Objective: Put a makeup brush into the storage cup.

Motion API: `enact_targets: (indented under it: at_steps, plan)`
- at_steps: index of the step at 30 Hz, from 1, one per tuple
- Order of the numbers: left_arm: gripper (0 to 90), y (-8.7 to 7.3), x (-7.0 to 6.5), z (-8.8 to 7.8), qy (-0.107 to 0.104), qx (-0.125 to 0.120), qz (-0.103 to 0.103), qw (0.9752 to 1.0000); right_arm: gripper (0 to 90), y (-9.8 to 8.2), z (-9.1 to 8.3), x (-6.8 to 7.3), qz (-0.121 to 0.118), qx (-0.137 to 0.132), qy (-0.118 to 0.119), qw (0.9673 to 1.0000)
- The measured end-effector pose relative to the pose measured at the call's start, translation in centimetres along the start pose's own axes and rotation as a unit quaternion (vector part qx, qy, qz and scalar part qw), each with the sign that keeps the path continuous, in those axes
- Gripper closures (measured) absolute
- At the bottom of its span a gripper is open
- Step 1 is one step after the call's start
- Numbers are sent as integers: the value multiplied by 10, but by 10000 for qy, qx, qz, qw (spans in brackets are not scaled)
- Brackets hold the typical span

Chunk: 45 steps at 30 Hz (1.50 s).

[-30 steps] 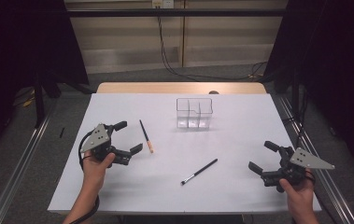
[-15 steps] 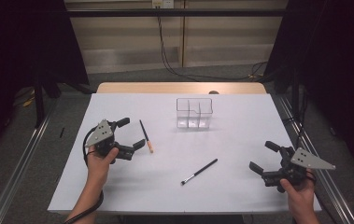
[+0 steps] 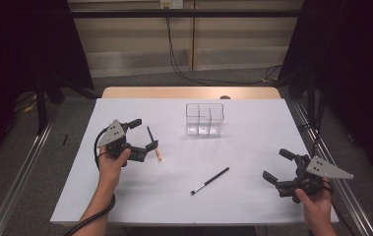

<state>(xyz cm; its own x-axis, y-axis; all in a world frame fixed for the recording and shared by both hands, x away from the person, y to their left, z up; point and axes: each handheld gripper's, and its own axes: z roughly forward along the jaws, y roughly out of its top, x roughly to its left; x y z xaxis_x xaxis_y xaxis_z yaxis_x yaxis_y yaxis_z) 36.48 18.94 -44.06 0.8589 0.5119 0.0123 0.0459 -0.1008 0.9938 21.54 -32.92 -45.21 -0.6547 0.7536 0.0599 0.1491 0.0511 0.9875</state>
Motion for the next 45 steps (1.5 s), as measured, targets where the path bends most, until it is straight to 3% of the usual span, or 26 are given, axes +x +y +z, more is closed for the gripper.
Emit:
enact_targets:
  at_steps: [30, 45]
  plan:
    - [0, -11, 22, 36, -4, 323, -86, 9994, 0, -2, -1, -1, 8, 31, 27, 10000]
    - [0, -17, 32, 49, 19, 777, -42, 9970, 0, -2, -1, -1, -13, 47, 66, 10000]
